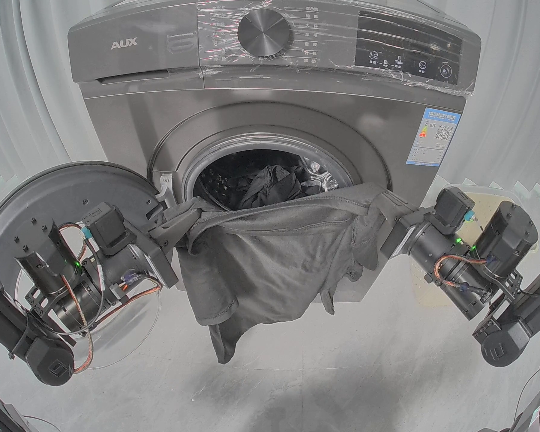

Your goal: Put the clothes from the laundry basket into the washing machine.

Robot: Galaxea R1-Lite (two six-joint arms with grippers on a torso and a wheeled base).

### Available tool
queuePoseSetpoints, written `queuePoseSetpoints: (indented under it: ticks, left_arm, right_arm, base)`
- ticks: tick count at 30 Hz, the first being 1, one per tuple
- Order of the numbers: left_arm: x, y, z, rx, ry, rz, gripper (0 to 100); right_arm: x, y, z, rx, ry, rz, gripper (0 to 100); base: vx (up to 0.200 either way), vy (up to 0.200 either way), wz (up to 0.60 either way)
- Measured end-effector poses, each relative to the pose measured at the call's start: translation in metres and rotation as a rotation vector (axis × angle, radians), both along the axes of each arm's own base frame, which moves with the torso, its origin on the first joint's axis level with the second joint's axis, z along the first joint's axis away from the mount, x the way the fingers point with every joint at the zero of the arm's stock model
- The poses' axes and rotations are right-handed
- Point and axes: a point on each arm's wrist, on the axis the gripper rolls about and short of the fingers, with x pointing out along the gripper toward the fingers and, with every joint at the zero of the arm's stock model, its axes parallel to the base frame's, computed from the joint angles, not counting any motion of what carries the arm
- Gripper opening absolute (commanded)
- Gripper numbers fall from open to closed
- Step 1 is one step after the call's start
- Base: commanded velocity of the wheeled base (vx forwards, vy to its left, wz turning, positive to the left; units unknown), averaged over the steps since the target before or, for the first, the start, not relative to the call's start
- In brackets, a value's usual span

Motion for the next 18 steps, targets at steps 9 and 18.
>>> queuePoseSetpoints:
  ticks: [9, 18]
  left_arm:
    - [0.002, 0.002, 0.004, -0.009, -0.017, 0.013, 0]
    - [0.007, 0.007, 0.011, -0.021, -0.045, 0.038, 0]
  right_arm:
    - [0.002, 0.000, 0.010, 0.025, -0.032, -0.014, 0]
    - [0.003, -0.004, 0.012, 0.027, -0.038, -0.026, 0]
  base:
    - [0.000, 0.000, 0.00]
    - [0.000, 0.000, 0.00]
